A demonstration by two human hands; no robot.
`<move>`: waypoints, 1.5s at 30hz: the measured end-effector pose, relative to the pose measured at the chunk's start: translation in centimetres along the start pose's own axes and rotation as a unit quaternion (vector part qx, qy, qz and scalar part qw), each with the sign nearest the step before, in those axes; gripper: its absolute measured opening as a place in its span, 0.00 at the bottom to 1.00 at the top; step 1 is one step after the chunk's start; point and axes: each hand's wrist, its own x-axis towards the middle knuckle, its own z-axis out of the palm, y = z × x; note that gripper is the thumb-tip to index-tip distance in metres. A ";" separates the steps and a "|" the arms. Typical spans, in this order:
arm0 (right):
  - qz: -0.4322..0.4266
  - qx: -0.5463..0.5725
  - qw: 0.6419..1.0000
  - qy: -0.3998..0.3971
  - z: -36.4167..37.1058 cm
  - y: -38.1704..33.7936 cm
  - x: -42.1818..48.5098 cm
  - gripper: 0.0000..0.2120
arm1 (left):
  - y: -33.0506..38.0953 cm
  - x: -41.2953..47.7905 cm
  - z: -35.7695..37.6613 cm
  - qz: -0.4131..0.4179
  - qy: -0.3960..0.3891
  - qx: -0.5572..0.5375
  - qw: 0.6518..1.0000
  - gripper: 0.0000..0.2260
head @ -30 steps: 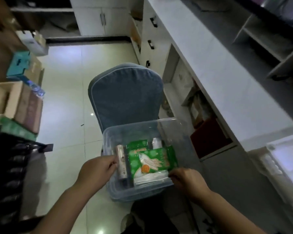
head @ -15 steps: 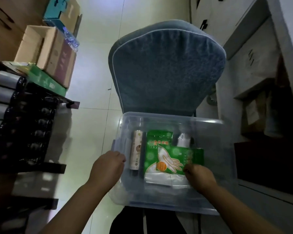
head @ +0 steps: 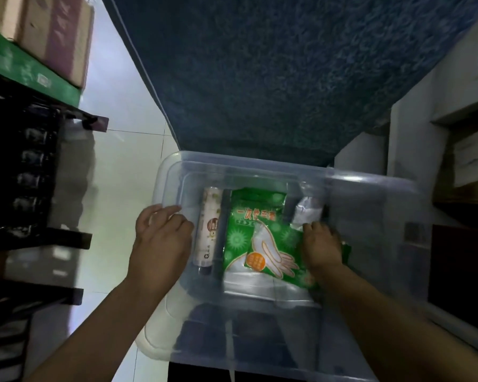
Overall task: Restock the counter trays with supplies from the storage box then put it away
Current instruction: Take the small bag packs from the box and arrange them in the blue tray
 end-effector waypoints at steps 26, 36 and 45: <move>0.051 0.283 0.958 0.015 0.4 0.9 -6.5 0.12 | 8.6 0.5 8.1 -0.340 -0.219 -0.459 0.791 0.19; 0.272 0.395 0.876 0.050 4.5 -0.5 -1.4 0.23 | 7.6 -0.6 11.3 0.061 -0.346 -0.125 0.928 0.29; 0.329 0.650 0.686 -0.006 4.6 -0.7 1.0 0.12 | 7.5 0.4 10.3 0.048 -0.291 -0.153 0.943 0.20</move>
